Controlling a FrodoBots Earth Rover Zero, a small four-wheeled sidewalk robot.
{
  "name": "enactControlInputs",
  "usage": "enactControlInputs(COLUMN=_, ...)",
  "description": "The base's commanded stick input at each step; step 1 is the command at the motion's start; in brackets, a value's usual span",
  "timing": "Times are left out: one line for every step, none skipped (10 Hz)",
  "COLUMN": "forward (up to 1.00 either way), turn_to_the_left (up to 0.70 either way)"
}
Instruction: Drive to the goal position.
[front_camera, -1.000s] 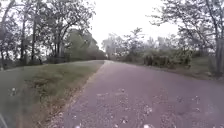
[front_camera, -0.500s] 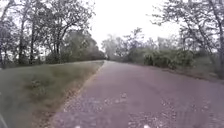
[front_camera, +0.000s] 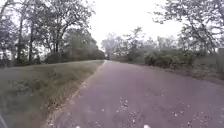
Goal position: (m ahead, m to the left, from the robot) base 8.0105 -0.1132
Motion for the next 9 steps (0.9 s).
enactControlInputs(forward=0.7, turn_to_the_left=0.35)
enactControlInputs(forward=0.7, turn_to_the_left=0.35)
enactControlInputs(forward=0.7, turn_to_the_left=0.28)
enactControlInputs(forward=0.7, turn_to_the_left=0.0)
enactControlInputs(forward=0.7, turn_to_the_left=0.0)
enactControlInputs(forward=0.7, turn_to_the_left=0.0)
enactControlInputs(forward=0.7, turn_to_the_left=0.0)
enactControlInputs(forward=0.7, turn_to_the_left=0.0)
enactControlInputs(forward=0.7, turn_to_the_left=0.0)
